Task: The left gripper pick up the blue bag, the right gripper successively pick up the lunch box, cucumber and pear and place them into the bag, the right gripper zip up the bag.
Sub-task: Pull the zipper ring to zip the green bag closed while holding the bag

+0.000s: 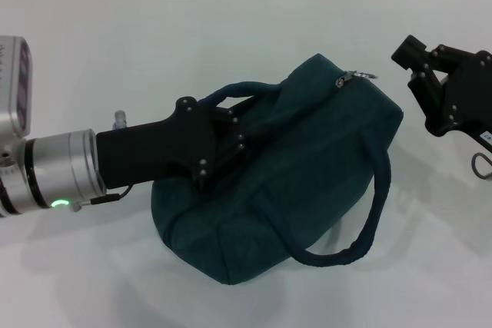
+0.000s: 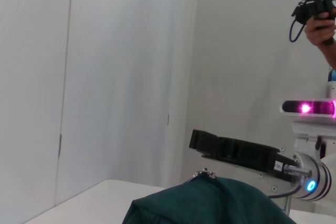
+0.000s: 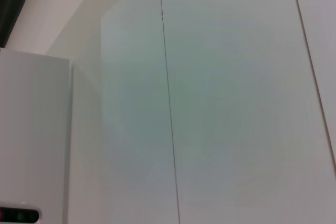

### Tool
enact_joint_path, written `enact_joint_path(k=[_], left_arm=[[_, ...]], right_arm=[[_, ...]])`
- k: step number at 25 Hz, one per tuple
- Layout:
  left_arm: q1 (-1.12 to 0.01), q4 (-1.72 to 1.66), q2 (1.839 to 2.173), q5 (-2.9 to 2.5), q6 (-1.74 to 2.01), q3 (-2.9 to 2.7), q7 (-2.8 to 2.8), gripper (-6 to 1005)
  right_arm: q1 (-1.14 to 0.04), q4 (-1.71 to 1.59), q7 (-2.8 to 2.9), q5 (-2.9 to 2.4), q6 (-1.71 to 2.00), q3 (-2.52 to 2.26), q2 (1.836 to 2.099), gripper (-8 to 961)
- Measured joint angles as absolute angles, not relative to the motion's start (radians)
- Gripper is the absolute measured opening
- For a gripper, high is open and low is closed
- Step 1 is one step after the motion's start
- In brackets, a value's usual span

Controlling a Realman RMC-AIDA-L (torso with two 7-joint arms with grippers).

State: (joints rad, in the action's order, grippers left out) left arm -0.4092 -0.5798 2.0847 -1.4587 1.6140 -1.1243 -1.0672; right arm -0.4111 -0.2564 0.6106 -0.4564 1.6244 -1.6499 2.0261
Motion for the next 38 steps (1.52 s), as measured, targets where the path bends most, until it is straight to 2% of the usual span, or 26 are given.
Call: enact_joint_path(k=[2,9,13,20,38], left_arm=[[-0.408,-0.58,2.085,-1.459,1.62,-1.124,-1.067,54],[-0.406,-0.58,2.083,-1.459,1.626,-1.124,-1.063,54],[-0.406,-0.58,2.083,-1.46,1.626,-1.124,-1.063,55],[-0.408,-0.581,2.083,-1.461,1.63,-1.124,-1.063,55],[-0.415,-0.58,2.086,-1.458,1.648,-1.124,-1.051,53]], right_arm=[[-0.408,-0.256,0.611,-0.461,1.625,-1.65,2.023,22],[-0.38,-0.264,0.607,-0.471,1.645,-1.648,2.004,113],[-0.378,-0.258,0.599,-0.483,1.618,-1.648,2.002,165],[-0.388,-0.273,0.565,-0.553,1.554,-1.65,2.01,359],[-0.405,-0.353,0.516,-0.613,1.491,-1.655,2.017,314]])
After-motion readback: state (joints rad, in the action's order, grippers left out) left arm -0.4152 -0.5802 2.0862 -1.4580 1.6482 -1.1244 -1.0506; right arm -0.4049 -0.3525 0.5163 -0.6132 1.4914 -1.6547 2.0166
